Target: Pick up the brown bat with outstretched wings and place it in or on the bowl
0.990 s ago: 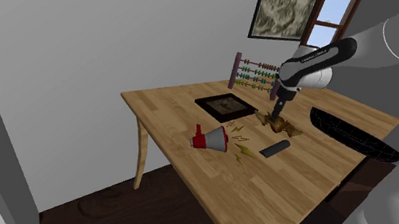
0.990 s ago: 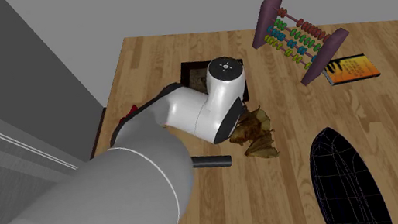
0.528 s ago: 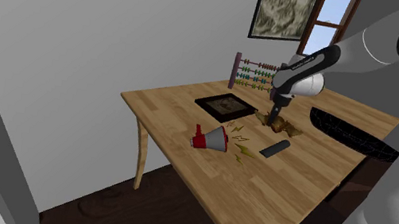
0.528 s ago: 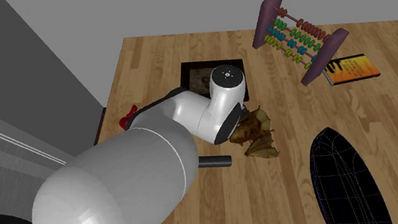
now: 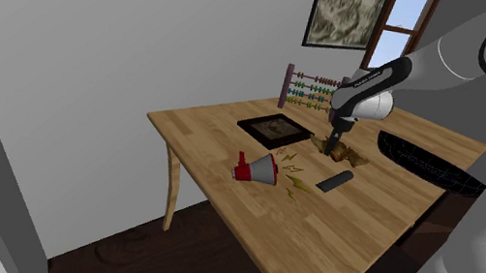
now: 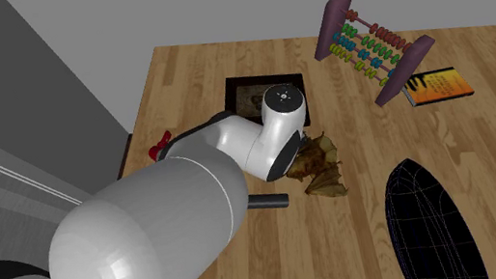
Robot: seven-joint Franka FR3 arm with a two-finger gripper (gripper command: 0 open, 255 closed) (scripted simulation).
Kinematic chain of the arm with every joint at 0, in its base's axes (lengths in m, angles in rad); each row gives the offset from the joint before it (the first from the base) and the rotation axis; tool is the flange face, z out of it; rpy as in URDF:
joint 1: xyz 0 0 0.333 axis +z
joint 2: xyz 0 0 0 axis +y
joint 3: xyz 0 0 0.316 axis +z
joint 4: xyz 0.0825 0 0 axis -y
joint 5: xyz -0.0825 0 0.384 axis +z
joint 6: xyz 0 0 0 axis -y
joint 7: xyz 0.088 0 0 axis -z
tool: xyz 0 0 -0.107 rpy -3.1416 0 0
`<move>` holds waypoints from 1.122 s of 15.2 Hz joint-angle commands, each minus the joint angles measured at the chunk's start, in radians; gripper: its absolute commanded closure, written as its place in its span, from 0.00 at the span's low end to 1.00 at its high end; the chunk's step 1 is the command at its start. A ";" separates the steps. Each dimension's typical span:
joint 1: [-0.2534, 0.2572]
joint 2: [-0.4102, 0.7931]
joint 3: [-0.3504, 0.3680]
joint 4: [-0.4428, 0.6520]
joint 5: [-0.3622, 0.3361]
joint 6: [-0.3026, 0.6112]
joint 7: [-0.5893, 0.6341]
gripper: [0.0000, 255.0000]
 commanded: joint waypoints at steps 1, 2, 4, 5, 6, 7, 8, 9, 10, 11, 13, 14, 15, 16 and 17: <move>0.000 0.000 0.000 0.000 0.000 0.000 0.000 1.00; 0.000 0.000 0.000 0.000 0.000 0.000 0.000 1.00; 0.000 0.000 0.000 0.000 0.000 0.000 0.000 1.00; 0.000 0.000 0.000 0.000 0.000 0.000 0.000 1.00; 0.000 0.000 0.000 0.000 0.000 0.000 0.000 1.00; 0.000 0.000 0.000 0.000 0.000 0.000 0.000 1.00; 0.000 0.000 0.000 0.000 0.000 0.000 0.000 1.00; 0.000 0.000 0.000 0.000 0.000 0.000 0.000 1.00; 0.000 0.000 0.000 0.000 0.000 0.000 0.000 1.00; 0.001 -0.010 -0.001 0.004 -0.007 -0.013 0.005 1.00; 0.002 -0.030 -0.003 0.012 -0.021 -0.039 0.014 1.00; 0.003 -0.039 -0.003 0.016 -0.027 -0.052 0.019 1.00; 0.003 -0.049 -0.004 0.021 -0.033 -0.065 0.023 1.00; 0.004 -0.058 -0.004 0.026 -0.039 -0.079 0.027 1.00; 0.004 -0.067 -0.004 0.031 -0.044 -0.092 0.031 1.00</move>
